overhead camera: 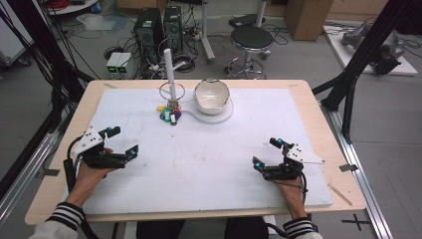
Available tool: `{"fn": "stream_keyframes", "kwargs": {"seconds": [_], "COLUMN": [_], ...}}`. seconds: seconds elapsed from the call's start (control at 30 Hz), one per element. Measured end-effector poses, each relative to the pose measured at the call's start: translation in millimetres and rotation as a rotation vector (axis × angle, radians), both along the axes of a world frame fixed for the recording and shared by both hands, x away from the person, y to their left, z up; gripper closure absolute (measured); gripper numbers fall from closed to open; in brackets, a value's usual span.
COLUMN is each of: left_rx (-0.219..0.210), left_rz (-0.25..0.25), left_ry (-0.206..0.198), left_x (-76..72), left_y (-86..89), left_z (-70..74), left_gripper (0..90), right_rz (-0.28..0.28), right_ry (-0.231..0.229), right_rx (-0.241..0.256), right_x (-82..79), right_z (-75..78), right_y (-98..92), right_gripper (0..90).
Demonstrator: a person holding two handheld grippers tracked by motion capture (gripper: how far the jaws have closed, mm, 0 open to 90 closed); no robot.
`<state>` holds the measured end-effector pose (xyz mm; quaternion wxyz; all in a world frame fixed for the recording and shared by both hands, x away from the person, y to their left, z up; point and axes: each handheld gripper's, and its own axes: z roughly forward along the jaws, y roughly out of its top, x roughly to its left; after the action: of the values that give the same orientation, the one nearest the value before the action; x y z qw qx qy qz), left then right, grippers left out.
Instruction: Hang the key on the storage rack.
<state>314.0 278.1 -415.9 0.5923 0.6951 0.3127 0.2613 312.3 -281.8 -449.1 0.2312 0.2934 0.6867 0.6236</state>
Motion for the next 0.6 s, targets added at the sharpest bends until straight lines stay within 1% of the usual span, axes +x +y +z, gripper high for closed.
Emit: {"fn": "stream_keyframes", "kwargs": {"seconds": [0.1, 0.17, 0.3, 0.33, 0.4, 0.47, 0.5, 0.57, 0.6], "left_rx": [-0.013, -0.021, -0.029, -0.013, -0.019, -0.005, -0.011, -0.032, -0.036], "left_rz": [0.003, 0.003, 0.003, -0.001, -0.007, -0.002, 0.003, 0.014, 0.017], "left_ry": [-0.027, -0.031, -0.055, -0.054, -0.056, -0.061, -0.074, -0.089, -0.096], "left_x": [-7.9, -12.1, -20.0, -21.6, -23.6, -25.8, -26.8, -28.7, -29.7], "left_y": [0.2, 0.5, -0.8, -1.5, -3.3, -5.1, -4.7, -3.2, -2.1], "left_z": [-8.7, -14.0, -23.0, -24.7, -28.2, -32.5, -32.3, -33.4, -33.6], "left_gripper": [1.7, 1.7, 1.7, 1.7, 1.7, 1.7, 1.7, 1.7, 1.7], "right_rz": [0.001, 0.002, 0.0, 0.002, 0.001, 0.001, 0.0, -0.001, 0.001], "right_ry": [-0.003, -0.001, 0.004, 0.004, 0.003, 0.003, 0.004, 0.003, 0.003], "right_rx": [-0.001, -0.001, 0.004, 0.005, 0.005, 0.004, 0.005, 0.006, 0.009], "right_x": [-0.3, -0.6, -0.9, -1.0, -0.9, -1.0, -1.0, -1.3, -1.1], "right_z": [0.0, 0.0, -0.1, -0.1, -0.1, -0.2, -0.2, -0.2, -0.3], "right_y": [-0.1, -0.3, -0.6, -0.7, -0.6, -0.7, -0.6, -0.8, -0.8], "right_gripper": [0.8, 0.8, 0.8, 0.8, 0.8, 0.8, 0.8, 0.8, 0.8]}}
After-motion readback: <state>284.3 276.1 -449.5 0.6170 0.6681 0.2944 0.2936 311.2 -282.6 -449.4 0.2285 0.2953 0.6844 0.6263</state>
